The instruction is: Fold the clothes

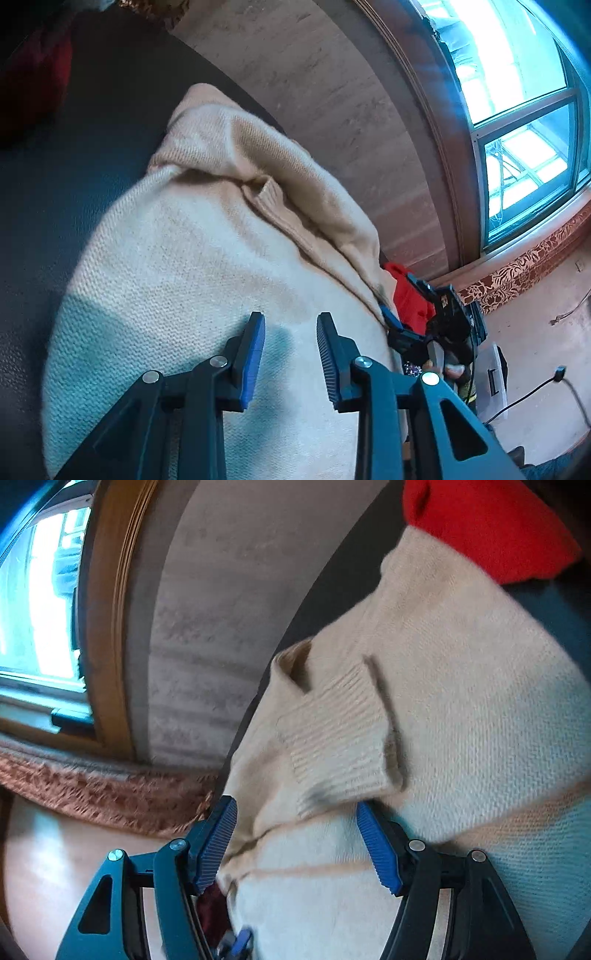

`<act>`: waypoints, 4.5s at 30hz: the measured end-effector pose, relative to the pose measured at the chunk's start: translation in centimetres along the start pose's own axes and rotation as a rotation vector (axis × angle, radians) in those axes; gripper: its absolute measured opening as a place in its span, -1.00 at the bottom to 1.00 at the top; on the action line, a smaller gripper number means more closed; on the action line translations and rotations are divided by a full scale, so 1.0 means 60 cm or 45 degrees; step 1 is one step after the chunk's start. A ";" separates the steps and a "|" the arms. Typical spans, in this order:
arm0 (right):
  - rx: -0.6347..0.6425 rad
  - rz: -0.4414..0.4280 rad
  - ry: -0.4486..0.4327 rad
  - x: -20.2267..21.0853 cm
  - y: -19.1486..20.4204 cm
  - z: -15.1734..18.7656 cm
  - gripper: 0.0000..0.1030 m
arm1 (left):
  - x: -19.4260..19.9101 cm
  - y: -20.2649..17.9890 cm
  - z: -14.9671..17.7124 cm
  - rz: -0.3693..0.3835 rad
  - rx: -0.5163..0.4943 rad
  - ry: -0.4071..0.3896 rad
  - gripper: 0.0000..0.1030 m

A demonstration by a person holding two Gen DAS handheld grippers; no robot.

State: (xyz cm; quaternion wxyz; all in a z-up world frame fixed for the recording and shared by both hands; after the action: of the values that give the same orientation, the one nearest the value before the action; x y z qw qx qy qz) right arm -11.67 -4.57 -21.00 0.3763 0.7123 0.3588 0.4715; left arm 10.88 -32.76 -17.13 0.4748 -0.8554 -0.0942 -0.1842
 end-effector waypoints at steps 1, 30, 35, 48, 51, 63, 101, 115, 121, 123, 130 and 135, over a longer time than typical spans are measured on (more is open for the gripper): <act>-0.007 0.021 -0.034 -0.002 0.001 -0.001 0.34 | -0.001 0.001 0.002 0.002 0.001 0.001 -0.44; 0.736 -0.352 -0.109 0.075 0.474 -0.045 -0.88 | -0.040 0.001 -0.063 0.118 0.180 -0.098 -0.40; 0.772 -0.268 -0.139 0.090 0.452 -0.057 -0.88 | -0.033 0.029 -0.065 0.063 0.223 -0.134 -0.37; 0.455 0.191 0.001 0.059 0.072 -0.030 -0.81 | -0.033 0.059 -0.089 0.079 0.459 -0.254 -0.16; 0.388 0.228 -0.004 0.070 0.024 -0.032 -0.80 | -0.042 0.057 -0.104 0.041 0.474 -0.259 -0.16; 0.140 0.158 -0.071 0.076 -0.025 -0.063 0.06 | -0.040 0.048 -0.093 -0.038 0.418 -0.267 -0.26; 0.226 0.221 -0.093 0.085 -0.002 -0.041 -0.76 | -0.057 0.070 -0.115 -0.085 0.374 -0.256 -0.83; 0.576 -0.141 -0.203 0.072 0.241 -0.106 -0.77 | 0.015 0.081 -0.163 -0.077 0.318 -0.473 -0.87; 0.394 0.154 -0.028 0.054 0.029 -0.059 -0.68 | 0.011 0.075 -0.116 -0.160 0.176 -0.309 -0.80; 0.435 0.187 0.001 0.047 0.019 -0.044 -0.52 | 0.026 0.064 -0.111 -0.185 0.119 -0.297 -0.71; 0.746 0.156 -0.018 -0.019 0.129 -0.039 0.98 | 0.028 0.007 -0.104 -0.202 -0.111 -0.237 -0.59; 0.899 0.301 0.044 -0.121 0.188 -0.032 1.00 | -0.036 -0.036 -0.049 -0.271 -0.377 -0.130 -0.58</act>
State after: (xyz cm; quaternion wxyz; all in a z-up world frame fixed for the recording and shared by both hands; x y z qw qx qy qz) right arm -13.88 -15.66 -13.55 0.0441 0.8266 0.4209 0.3709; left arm 7.53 -34.07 -14.93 0.3163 -0.9094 -0.1800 -0.2015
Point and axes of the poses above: each gripper's, at about its wrist camera, not at the fingertips, and x roughly against the way its jaws point, y to its left, z to its underside, the point moved 6 cm from there along -x, roughly the way its jaws point, and after that the axes turned 10 degrees about -y, right-handed, at the moved point
